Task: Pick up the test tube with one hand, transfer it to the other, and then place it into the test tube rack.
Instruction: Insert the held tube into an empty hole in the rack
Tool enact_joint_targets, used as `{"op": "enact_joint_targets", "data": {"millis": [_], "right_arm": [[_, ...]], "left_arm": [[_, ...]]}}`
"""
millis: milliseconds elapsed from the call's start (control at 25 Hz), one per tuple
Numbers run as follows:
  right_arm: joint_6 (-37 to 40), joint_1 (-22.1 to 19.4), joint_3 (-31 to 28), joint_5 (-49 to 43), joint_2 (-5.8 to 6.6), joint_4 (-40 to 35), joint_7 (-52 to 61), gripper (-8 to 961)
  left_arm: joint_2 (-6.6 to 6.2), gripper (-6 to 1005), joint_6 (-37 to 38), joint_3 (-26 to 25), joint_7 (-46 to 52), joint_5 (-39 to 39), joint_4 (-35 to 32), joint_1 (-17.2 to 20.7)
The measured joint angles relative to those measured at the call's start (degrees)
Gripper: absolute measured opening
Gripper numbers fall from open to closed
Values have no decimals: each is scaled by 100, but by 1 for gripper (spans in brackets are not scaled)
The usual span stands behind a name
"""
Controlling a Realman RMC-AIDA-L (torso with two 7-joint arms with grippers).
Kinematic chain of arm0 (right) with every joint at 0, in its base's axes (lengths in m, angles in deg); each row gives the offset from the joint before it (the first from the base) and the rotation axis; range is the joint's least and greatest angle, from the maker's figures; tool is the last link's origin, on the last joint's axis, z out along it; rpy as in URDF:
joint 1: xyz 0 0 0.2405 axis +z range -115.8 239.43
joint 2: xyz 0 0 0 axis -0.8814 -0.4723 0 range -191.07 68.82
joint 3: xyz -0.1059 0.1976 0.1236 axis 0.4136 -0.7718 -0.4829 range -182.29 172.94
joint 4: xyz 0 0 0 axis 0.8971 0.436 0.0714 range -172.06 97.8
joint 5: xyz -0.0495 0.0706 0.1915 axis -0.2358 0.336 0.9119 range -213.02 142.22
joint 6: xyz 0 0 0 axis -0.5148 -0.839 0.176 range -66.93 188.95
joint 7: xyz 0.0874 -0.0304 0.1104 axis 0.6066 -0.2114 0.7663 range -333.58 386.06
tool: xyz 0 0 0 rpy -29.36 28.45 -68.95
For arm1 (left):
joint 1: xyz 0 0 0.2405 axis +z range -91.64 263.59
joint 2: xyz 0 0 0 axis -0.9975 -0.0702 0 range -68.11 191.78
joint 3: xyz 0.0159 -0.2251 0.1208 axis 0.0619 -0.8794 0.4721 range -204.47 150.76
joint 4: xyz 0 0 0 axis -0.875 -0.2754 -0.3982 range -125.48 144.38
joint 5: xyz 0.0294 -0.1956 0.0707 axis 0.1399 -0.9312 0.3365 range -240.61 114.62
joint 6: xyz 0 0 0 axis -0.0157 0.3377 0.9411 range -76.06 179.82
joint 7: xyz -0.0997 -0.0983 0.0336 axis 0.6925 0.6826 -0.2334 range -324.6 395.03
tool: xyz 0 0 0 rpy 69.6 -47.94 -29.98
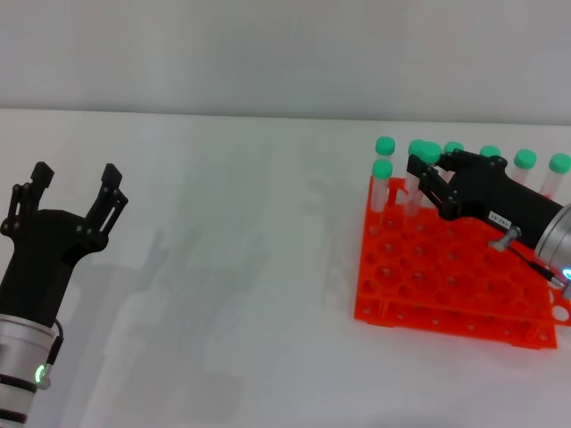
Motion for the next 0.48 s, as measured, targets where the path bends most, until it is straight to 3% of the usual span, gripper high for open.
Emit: {"op": "enact_joint_targets", "data": {"millis": [480], "right_arm": [[96,3,127,-86,0,-33,95,214]], "left_arm": [[0,893,0,23,0,12,0,-27]]}}
